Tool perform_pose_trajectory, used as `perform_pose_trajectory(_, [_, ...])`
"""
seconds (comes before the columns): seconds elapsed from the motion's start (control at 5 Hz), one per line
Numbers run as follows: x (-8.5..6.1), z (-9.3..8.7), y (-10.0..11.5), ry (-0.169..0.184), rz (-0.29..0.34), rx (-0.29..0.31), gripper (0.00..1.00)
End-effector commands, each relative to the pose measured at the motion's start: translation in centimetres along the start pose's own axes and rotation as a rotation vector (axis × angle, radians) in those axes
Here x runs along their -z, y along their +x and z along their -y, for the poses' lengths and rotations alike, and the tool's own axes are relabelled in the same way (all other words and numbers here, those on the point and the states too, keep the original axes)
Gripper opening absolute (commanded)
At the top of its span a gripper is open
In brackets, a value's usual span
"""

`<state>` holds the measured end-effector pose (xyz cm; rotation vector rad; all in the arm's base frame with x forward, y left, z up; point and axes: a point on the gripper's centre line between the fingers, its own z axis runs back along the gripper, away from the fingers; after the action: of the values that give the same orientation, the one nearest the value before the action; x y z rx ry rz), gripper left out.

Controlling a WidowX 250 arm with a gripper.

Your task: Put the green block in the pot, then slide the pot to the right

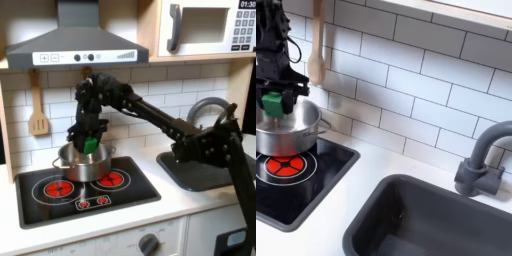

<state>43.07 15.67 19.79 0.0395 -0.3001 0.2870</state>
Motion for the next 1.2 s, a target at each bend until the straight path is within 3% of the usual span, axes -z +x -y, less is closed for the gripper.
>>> perform_pose_trajectory(0.0, [0.1,0.6,-0.1,-0.009,-0.016,0.030,1.00])
perform_pose_trajectory(0.6, [1.8,1.1,-1.5,-0.013,-0.087,0.047,1.00])
perform_pose_trajectory(1.0, [2.0,2.4,-1.8,-0.022,-0.097,0.078,1.00])
